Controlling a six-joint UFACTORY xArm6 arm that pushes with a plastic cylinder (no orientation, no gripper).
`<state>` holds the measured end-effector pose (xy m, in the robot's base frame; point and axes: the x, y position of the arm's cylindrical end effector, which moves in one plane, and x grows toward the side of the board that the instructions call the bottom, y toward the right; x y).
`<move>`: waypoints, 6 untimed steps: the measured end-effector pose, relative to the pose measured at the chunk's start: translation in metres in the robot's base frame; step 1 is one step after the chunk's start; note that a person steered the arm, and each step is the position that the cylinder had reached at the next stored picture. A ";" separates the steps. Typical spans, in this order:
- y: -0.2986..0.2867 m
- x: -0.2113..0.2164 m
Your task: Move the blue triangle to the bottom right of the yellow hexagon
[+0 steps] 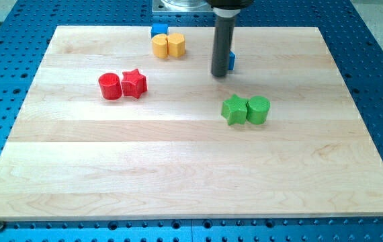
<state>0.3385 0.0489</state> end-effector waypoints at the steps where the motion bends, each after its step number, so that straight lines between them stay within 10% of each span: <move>1: 0.004 0.005; 2: 0.062 0.011; 4: -0.030 -0.037; 6: -0.021 0.053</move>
